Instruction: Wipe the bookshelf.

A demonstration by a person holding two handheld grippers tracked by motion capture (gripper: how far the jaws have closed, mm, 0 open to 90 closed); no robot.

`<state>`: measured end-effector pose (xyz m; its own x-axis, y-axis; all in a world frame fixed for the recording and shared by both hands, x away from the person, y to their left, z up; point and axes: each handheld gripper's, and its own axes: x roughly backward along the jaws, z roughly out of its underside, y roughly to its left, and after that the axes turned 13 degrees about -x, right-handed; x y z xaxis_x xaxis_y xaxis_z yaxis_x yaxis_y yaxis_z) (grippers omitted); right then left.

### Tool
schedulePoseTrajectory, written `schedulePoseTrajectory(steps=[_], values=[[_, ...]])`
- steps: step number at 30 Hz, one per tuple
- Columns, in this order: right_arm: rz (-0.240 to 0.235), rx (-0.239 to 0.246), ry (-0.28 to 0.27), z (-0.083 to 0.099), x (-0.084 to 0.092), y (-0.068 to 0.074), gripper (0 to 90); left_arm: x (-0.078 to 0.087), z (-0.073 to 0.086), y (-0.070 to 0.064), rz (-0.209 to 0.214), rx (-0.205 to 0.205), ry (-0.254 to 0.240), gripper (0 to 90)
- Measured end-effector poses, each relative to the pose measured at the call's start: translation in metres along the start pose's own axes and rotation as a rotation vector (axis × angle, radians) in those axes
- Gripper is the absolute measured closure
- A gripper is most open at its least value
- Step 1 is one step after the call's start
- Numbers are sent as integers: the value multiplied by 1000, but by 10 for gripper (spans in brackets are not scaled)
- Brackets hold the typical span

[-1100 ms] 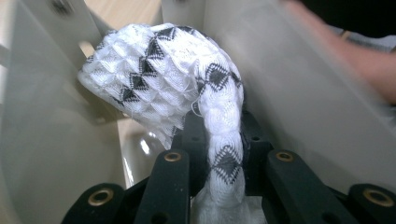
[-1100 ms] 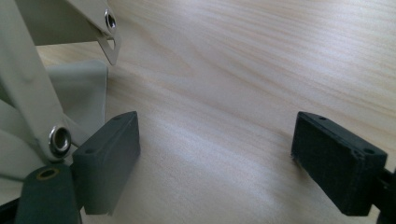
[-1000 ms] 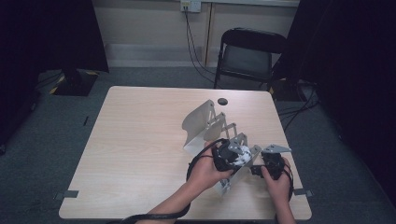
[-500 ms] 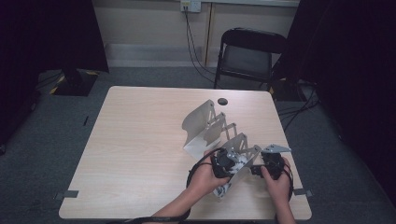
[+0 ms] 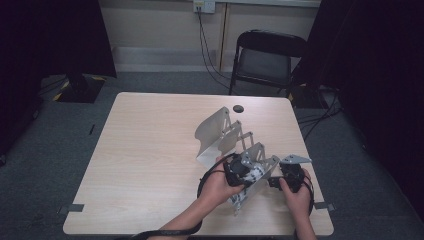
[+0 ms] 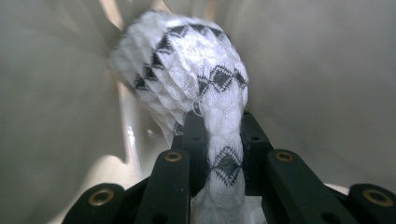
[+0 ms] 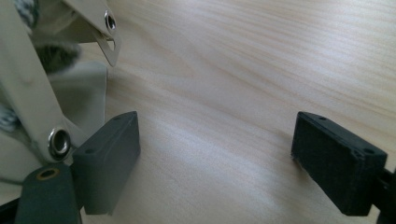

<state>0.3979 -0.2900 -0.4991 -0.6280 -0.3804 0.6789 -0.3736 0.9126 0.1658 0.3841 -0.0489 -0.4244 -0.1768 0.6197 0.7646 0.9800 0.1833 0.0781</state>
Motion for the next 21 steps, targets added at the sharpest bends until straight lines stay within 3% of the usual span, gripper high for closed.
schedulePoseTrajectory(steps=[14, 21], values=[[0, 0, 0, 0, 0, 0, 150, 59, -31, 13, -117, -3, -125, 771], [0, 0, 0, 0, 0, 0, 150, 59, -31, 14, -152, -5, -122, 772]])
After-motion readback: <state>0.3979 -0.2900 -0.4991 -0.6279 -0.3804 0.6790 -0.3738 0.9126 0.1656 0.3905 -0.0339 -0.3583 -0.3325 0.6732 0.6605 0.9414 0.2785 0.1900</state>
